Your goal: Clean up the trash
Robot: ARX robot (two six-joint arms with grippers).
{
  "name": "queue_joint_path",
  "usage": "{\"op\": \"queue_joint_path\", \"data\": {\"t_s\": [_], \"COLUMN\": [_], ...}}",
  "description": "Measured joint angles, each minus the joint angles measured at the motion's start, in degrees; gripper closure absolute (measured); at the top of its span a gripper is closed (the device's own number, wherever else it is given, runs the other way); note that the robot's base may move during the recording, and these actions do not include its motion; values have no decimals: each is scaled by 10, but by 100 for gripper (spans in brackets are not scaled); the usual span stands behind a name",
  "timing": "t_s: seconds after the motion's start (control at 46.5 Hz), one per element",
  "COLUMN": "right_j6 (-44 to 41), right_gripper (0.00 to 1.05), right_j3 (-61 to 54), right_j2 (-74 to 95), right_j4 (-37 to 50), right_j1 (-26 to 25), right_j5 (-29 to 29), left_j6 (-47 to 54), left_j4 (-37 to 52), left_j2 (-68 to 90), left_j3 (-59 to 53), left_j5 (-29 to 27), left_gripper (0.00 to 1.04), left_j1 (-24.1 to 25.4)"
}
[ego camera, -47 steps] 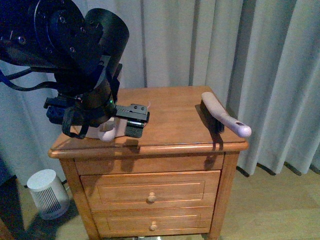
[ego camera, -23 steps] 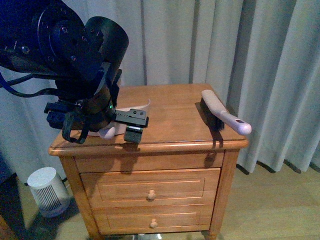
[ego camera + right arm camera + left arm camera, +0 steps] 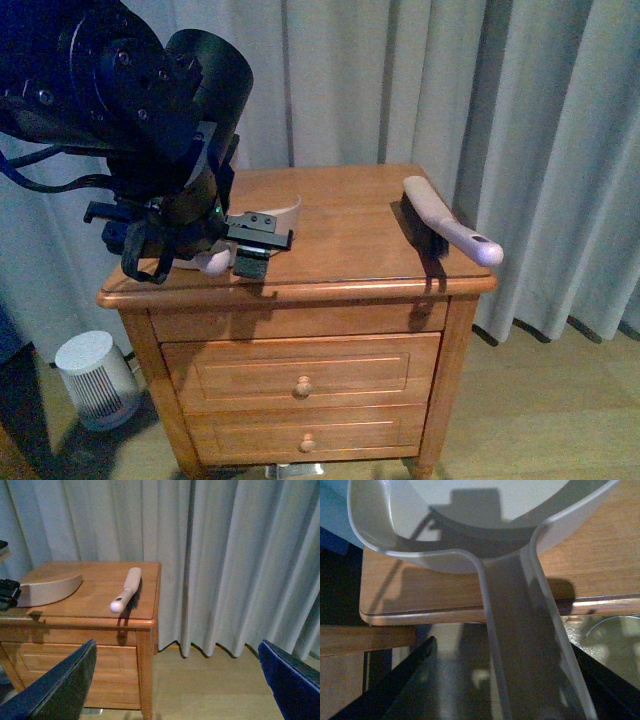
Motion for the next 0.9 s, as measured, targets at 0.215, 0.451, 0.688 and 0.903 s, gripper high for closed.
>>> {"op": "queue_joint_path", "data": {"t_s": [0.215, 0.451, 0.688, 0.903], "right_j6": [0, 0, 0, 0], "right_gripper": [7, 7, 7, 7], "right_j3": [0, 0, 0, 0], "right_j2": [0, 0, 0, 0], "right_j4": [0, 0, 0, 0], "right_j1": [0, 0, 0, 0], "right_j5": [0, 0, 0, 0], "left_j6": [0, 0, -2, 28], "left_j4": [1, 1, 14, 88], "left_j2": [0, 0, -5, -95], "left_j3": [0, 0, -10, -70], "left_j5": [2, 1, 11, 24], "left_gripper": [63, 76, 77, 77], "left_j1": [0, 1, 4, 7]}}
